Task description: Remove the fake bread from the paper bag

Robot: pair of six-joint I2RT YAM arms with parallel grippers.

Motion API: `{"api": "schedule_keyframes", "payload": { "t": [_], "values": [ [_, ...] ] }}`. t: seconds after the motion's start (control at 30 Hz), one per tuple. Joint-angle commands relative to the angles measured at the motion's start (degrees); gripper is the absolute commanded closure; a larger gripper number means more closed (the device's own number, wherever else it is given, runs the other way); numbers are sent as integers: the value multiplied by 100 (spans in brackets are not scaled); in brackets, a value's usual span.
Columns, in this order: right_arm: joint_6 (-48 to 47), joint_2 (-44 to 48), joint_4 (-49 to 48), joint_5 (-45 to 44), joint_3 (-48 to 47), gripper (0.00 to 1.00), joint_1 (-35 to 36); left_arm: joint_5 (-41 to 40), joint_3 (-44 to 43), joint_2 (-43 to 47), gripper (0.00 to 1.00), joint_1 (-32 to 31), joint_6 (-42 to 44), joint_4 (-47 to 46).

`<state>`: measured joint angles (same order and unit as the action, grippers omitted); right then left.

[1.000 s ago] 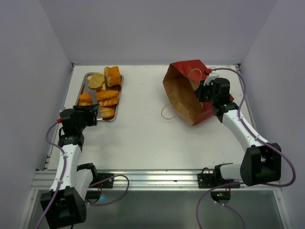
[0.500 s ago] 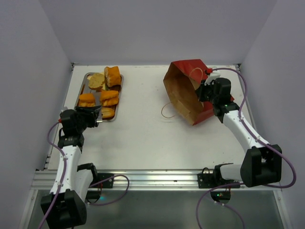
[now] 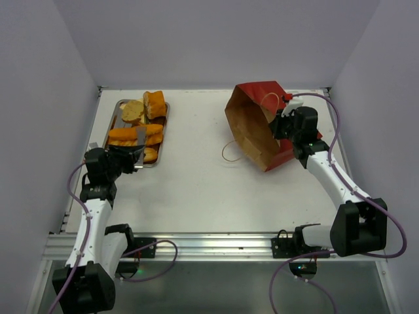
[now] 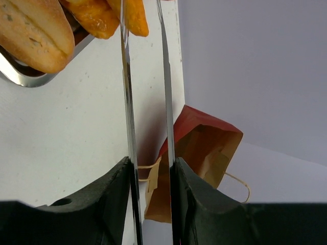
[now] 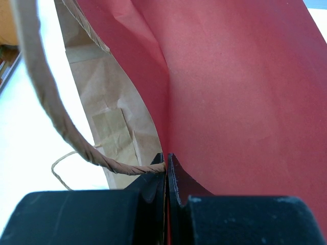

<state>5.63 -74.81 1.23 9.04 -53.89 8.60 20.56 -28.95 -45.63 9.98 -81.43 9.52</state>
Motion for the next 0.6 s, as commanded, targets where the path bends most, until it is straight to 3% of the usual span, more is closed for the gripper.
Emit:
{"api": "schedule_keyframes", "payload": {
  "t": [0.0, 0.07, 0.33, 0.4, 0.53, 0.57],
  "values": [
    [114, 186, -308, 54, 1, 100, -34, 449, -295, -7, 60, -136, 22, -221],
    [105, 177, -308, 45, 1, 100, -34, 615, -304, -78, 62, -303, 30, -319],
    [-44, 186, -273, 177, -8, 100, -43, 940, -419, -236, 87, -1023, 442, -846],
    [-167, 186, -221, 282, -25, 100, -60, 1099, -375, -499, 90, -1330, 575, -1441],
    [-788, 186, -11, 765, -78, 100, -78, 1188, -532, -1158, 92, -2130, 1452, -1918],
    [-878, 203, 52, 958, -104, 100, -87, 1040, -698, -1420, 93, -2279, 2029, -1875]
  ]
}}
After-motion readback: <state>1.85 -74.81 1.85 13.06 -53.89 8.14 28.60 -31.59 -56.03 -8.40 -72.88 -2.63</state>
